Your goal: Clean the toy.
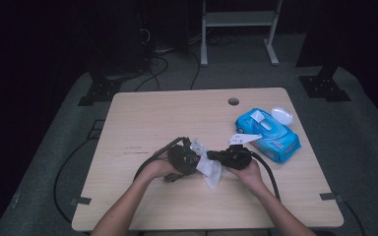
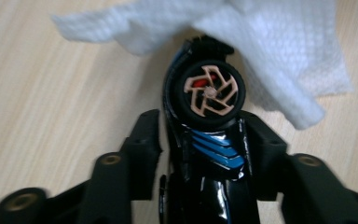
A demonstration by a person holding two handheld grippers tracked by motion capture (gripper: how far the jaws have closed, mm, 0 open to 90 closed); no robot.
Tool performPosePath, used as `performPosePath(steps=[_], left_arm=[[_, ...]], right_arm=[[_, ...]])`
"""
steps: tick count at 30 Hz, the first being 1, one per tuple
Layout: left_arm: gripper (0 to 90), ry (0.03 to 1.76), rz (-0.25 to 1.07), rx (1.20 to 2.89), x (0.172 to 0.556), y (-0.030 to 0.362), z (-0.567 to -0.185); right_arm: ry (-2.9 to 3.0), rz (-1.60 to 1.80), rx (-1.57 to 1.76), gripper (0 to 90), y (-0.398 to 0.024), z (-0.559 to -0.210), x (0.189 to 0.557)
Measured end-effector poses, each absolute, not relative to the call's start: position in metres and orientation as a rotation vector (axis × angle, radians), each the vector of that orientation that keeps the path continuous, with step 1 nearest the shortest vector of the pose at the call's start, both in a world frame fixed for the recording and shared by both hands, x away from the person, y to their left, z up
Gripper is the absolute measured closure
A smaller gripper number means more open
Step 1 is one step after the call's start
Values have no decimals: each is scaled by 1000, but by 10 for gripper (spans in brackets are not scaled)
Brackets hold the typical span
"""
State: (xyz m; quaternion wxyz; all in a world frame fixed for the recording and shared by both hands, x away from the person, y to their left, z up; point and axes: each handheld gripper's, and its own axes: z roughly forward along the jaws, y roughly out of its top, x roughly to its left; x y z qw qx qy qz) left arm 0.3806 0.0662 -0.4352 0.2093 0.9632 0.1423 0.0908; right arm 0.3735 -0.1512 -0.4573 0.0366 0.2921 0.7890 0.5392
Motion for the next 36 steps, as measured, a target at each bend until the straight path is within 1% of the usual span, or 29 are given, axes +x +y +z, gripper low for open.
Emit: performPosePath(steps=[1, 2, 3, 6, 9, 10, 12, 13, 14, 15, 24, 25, 31, 36], left_arm=[[564, 401, 255, 2679, 381, 65, -435], [608, 394, 251, 2680, 381, 65, -435], [617, 386, 260, 2681, 381, 64, -434], [619, 366, 282, 2666, 380, 65, -434], [622, 350, 303, 2599, 376, 69, -431], [627, 311, 327, 2548, 373, 71, -427], [629, 298, 328, 2518, 372, 73, -424], [630, 275, 329, 2467, 368, 74, -421], [631, 275, 329, 2467, 368, 74, -421], [631, 267, 352, 2430, 365, 75, -419], [640, 262, 375, 2286, 357, 84, -409], [642, 268, 369, 2246, 356, 85, -406], [646, 262, 389, 2194, 352, 90, -407], [648, 276, 386, 2157, 349, 96, -409]], right_arm=[[2419, 1661, 901, 875, -151, -458, 374], [2420, 1665, 907, 875, -151, -458, 374], [2423, 1666, 913, 874, -152, -458, 374], [2421, 1675, 914, 875, -153, -457, 374], [2414, 1715, 911, 875, -155, -453, 374], [2401, 1750, 900, 875, -157, -447, 373], [2400, 1767, 894, 875, -158, -445, 373], [2389, 1797, 877, 875, -157, -435, 370], [2390, 1806, 865, 875, -157, -432, 369], [2393, 1815, 849, 875, -155, -428, 368], [2386, 1829, 735, 876, -143, -397, 359], [2389, 1822, 726, 875, -142, -393, 359], [2418, 1716, 675, 876, -132, -382, 357], [2446, 1679, 642, 875, -128, -380, 356]])
